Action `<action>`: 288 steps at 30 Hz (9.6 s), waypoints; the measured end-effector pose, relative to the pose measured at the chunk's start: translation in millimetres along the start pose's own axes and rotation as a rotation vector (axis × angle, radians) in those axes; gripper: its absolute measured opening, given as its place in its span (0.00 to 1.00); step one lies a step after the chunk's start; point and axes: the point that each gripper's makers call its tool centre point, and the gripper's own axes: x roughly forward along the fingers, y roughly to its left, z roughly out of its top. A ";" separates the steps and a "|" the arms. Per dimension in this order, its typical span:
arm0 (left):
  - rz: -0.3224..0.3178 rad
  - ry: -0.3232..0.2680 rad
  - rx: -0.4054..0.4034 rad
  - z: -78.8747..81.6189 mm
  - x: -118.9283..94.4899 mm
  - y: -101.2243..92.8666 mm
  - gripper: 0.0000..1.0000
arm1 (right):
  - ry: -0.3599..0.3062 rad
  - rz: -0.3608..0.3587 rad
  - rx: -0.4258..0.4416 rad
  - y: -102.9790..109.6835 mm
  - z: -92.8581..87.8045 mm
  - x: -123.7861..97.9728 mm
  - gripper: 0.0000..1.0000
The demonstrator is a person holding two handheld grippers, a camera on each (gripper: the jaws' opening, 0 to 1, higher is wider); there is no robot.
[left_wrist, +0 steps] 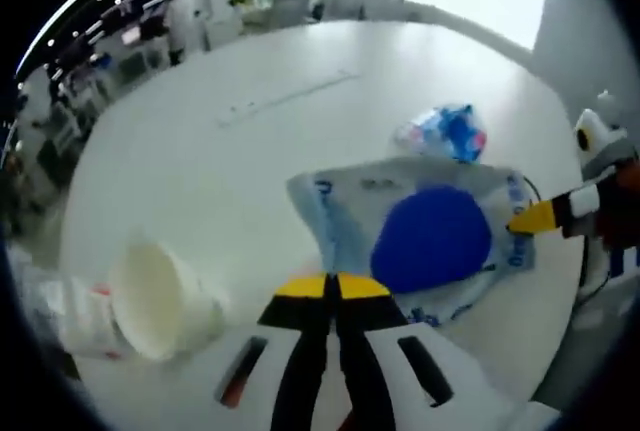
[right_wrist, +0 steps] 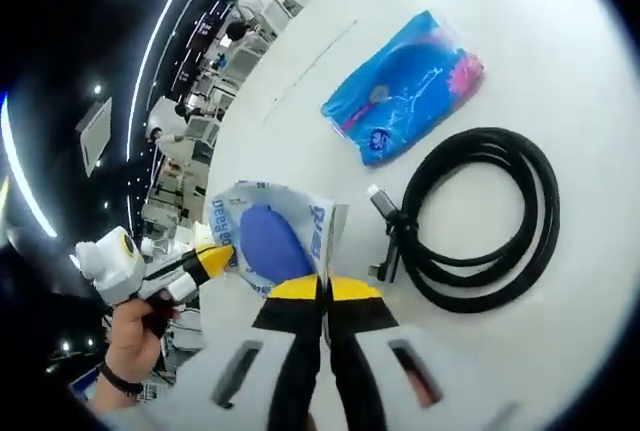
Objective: Arrange the tabletop items into an orderly group along one side of the table until the central work area is clear of visible clutter.
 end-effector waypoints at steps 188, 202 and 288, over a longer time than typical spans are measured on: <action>-0.040 -0.303 -0.436 -76.0 -89.6 -28.3 0.57 | -0.167 -0.049 -0.181 -30.9 -45.8 -68.6 0.42; -0.052 -0.347 -0.466 -63.0 -108.7 -27.8 0.56 | -0.168 -0.060 -0.164 -31.6 -28.2 -70.4 0.42; 0.011 -0.300 -0.593 -99.8 -114.6 -5.9 0.51 | 0.036 -0.406 -0.563 -122.0 160.0 7.8 0.09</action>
